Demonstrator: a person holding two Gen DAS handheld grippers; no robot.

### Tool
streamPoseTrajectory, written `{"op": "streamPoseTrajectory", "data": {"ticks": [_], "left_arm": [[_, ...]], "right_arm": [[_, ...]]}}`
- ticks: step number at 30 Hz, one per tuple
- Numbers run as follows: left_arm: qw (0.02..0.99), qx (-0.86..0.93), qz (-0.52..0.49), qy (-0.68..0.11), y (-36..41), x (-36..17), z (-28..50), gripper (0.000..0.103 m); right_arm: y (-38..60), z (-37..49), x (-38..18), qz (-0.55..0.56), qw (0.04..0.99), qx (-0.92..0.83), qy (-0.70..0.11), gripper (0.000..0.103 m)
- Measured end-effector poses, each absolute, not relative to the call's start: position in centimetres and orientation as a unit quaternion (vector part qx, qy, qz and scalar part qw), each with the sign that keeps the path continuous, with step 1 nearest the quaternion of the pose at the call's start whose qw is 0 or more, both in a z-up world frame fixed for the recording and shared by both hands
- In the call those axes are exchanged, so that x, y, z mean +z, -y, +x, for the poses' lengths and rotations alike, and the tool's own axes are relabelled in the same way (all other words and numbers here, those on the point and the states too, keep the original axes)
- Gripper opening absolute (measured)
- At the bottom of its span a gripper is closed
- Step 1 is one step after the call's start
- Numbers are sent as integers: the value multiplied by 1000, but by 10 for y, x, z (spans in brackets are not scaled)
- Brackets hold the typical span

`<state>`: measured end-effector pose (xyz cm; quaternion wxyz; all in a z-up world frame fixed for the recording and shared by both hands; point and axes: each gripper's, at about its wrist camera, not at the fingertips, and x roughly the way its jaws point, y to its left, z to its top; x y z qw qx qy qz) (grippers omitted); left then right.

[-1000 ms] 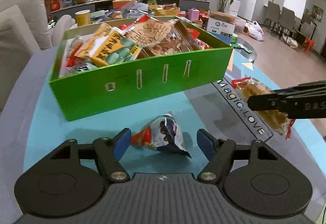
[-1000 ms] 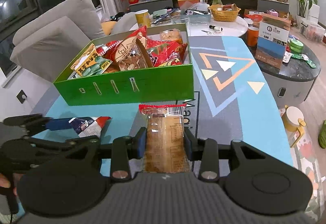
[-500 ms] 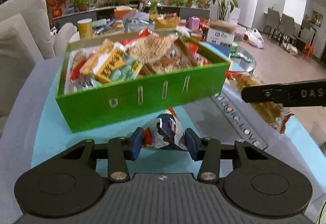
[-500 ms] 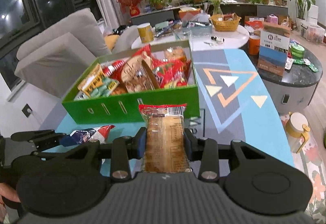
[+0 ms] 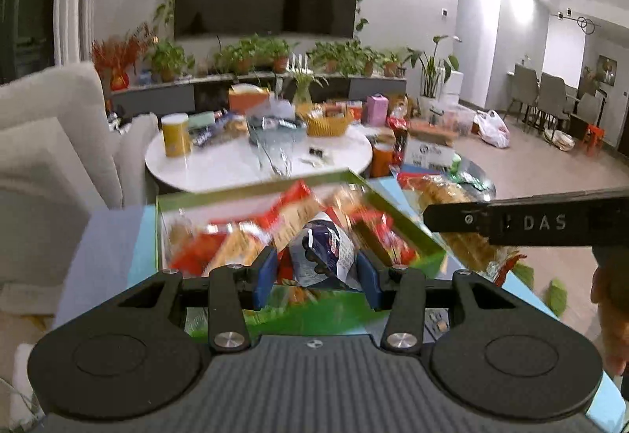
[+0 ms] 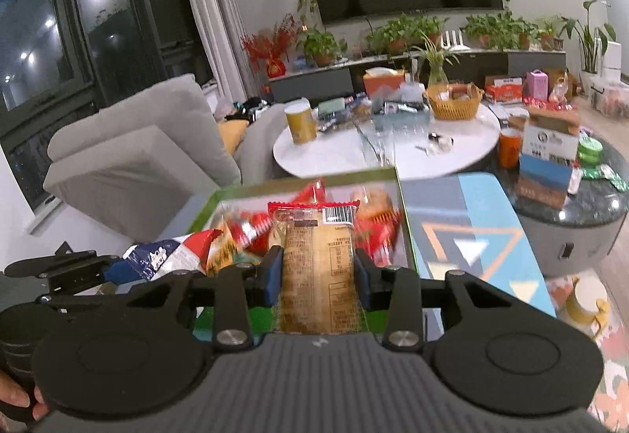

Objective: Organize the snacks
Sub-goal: 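Carry the bread pack and white-and-blue bag over the green box, then open both grippers to release the two packs into the box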

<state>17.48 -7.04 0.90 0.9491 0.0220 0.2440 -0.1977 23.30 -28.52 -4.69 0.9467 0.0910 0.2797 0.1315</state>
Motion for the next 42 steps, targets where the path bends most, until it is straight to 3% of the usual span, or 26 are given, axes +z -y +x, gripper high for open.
{"op": "streamPoseTrajectory", "data": {"ticks": [17, 33, 38, 42], "left_arm": [[948, -175, 38, -264, 74, 11, 270, 42], [938, -169, 48, -300, 88, -14, 304, 43], [937, -157, 58, -306, 92, -18, 308, 51], [938, -156, 68, -302, 93, -18, 303, 54]], "right_arm": [[272, 304, -49, 106, 943, 129, -287, 44], [267, 329, -66, 118, 936, 111, -313, 44], [267, 328, -66, 123, 936, 98, -315, 59], [272, 320, -63, 129, 938, 95, -308, 60]]}}
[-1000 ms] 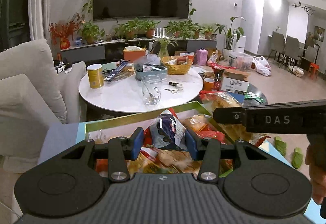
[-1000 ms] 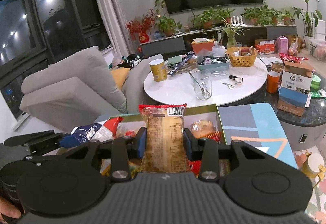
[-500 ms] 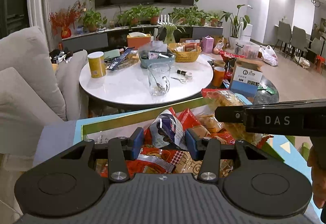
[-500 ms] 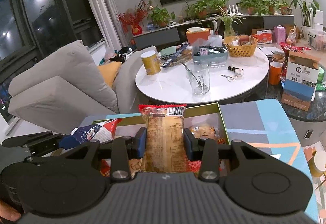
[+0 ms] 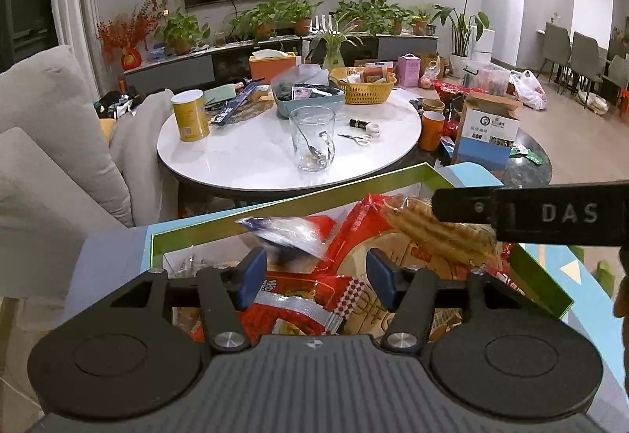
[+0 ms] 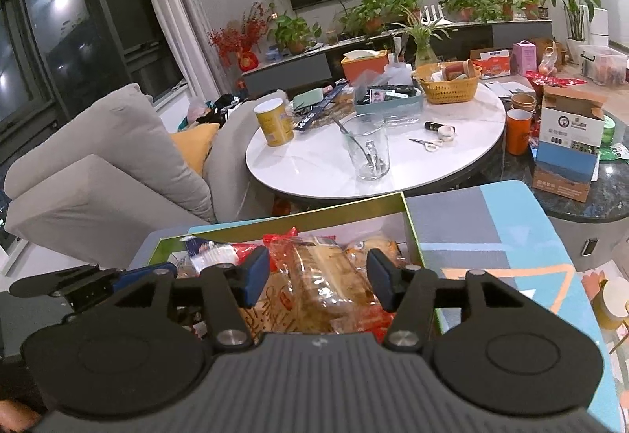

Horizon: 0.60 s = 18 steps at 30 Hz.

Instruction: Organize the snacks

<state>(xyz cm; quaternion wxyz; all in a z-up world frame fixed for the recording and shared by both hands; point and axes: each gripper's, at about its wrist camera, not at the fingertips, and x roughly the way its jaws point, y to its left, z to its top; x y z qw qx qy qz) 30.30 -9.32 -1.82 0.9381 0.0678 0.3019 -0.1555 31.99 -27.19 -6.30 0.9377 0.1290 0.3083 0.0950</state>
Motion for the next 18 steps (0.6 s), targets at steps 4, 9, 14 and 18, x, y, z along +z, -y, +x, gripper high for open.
{"op": "streamPoseTrajectory", "data": {"ticks": [4, 9, 14, 18], "left_arm": [[939, -158, 71, -298, 96, -15, 297, 57], [941, -161, 80, -286, 99, -7, 283, 61], [944, -163, 81, -276, 99, 1, 265, 62], [950, -146, 88, -261, 100, 10, 248, 66]], "right_arm": [[274, 313, -60, 129, 939, 93, -306, 60], [276, 303, -53, 130, 941, 91, -298, 60], [277, 291, -45, 133, 945, 90, -285, 60], [280, 277, -37, 139, 947, 92, -275, 60]]}}
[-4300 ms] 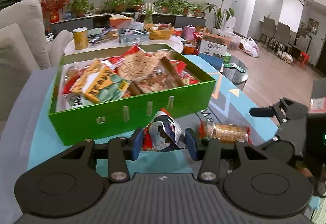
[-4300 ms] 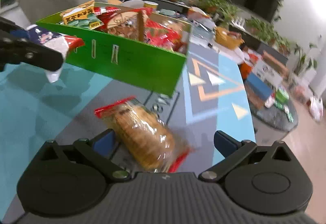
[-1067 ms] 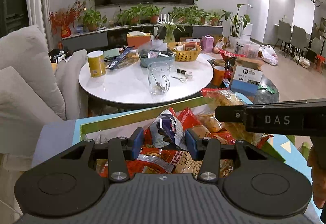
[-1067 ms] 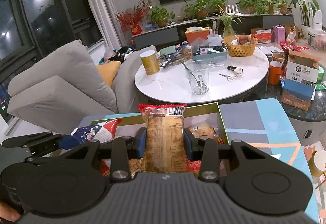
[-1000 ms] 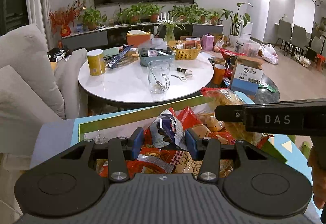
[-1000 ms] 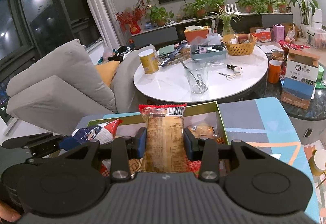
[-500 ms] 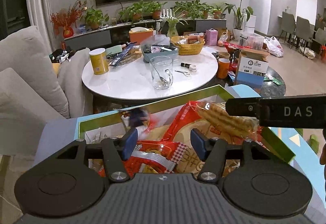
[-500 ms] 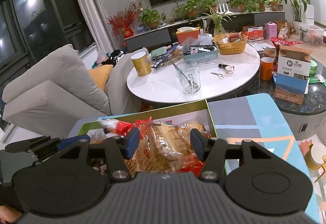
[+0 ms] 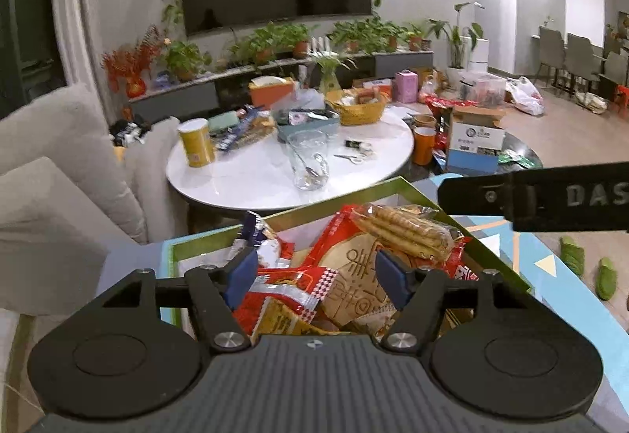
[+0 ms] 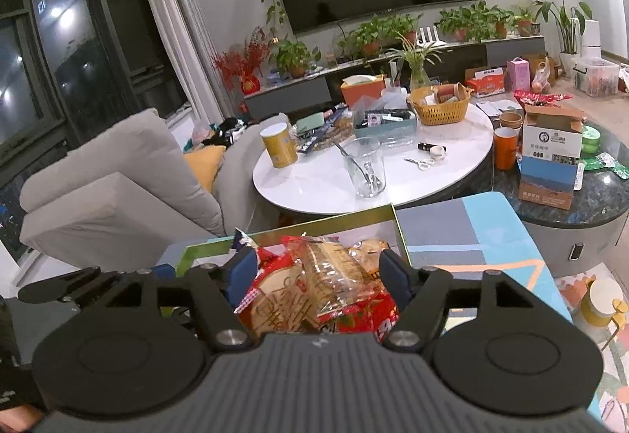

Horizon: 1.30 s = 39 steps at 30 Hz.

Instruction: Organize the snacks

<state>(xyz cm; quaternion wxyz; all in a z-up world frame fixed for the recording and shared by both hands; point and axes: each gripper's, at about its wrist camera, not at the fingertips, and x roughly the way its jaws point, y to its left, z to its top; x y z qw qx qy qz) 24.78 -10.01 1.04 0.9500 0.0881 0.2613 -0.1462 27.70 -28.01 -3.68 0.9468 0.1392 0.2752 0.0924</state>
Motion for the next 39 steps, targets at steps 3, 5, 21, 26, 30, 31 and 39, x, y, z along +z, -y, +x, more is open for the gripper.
{"op": "streamPoseTrajectory", "data": {"ticks": [3, 5, 21, 26, 30, 31, 39], "left_arm": [[957, -133, 91, -241, 99, 17, 228, 70], [961, -126, 93, -228, 98, 22, 215, 71], [971, -76, 60, -221, 79, 30, 115, 78], [968, -82, 45, -234, 70, 24, 90, 78], [968, -81, 38, -236, 65, 20, 75, 78], [968, -82, 36, -236, 64, 19, 72, 78], [967, -75, 29, -241, 56, 11, 56, 78]], "right_arm": [[278, 262, -31, 137, 951, 91, -261, 60], [275, 252, -27, 122, 956, 92, -252, 60], [267, 176, -28, 104, 967, 83, -216, 60], [269, 161, -36, 121, 965, 81, -220, 60], [265, 149, -39, 111, 967, 72, -217, 60], [264, 147, -39, 109, 967, 72, -217, 60], [255, 130, -47, 96, 970, 71, -214, 60]]}}
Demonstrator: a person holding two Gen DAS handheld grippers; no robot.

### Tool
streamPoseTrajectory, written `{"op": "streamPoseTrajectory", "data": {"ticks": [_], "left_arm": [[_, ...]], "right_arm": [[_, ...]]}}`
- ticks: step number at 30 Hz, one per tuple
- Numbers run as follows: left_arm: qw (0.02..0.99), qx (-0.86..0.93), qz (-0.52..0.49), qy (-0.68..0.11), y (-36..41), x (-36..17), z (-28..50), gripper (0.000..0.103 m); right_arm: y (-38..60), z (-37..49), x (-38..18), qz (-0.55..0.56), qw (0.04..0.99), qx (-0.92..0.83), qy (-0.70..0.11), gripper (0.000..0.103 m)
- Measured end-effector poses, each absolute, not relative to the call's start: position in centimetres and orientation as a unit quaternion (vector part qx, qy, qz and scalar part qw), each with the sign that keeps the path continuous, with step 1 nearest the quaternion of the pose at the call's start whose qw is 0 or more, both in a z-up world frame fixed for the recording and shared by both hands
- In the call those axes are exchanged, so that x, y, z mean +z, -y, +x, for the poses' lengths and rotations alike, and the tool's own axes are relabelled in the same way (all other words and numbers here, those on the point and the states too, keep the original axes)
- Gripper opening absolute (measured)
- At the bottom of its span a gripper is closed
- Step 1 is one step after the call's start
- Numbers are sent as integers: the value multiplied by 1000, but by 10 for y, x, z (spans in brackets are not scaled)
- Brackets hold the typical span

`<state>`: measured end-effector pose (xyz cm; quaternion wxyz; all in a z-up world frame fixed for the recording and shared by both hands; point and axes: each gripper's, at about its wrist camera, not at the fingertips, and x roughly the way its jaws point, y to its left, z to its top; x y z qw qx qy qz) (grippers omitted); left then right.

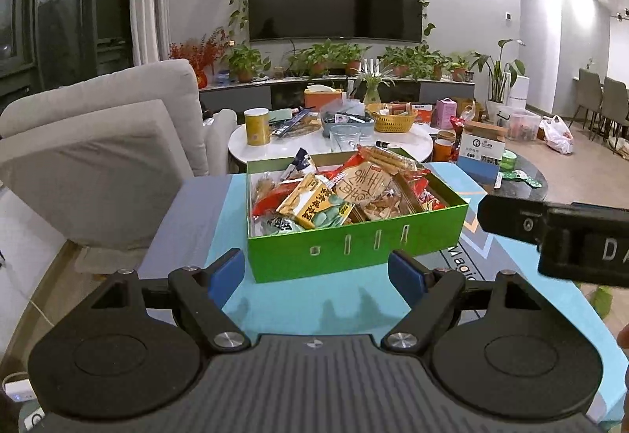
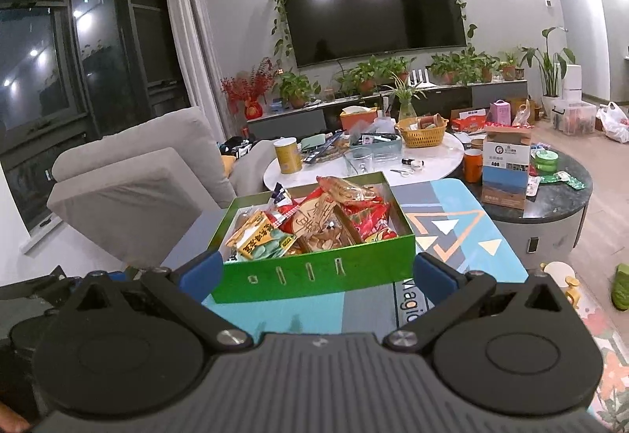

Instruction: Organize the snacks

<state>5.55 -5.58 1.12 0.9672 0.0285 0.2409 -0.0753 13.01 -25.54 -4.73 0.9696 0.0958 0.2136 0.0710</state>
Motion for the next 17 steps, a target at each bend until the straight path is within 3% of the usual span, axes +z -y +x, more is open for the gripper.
{"op": "streamPoseTrajectory", "data": {"ticks": [17], "left_arm": [[970, -73, 25, -231, 51, 13, 42, 78]], "right_arm": [[241, 114, -48, 76, 971, 84, -209, 60]]}}
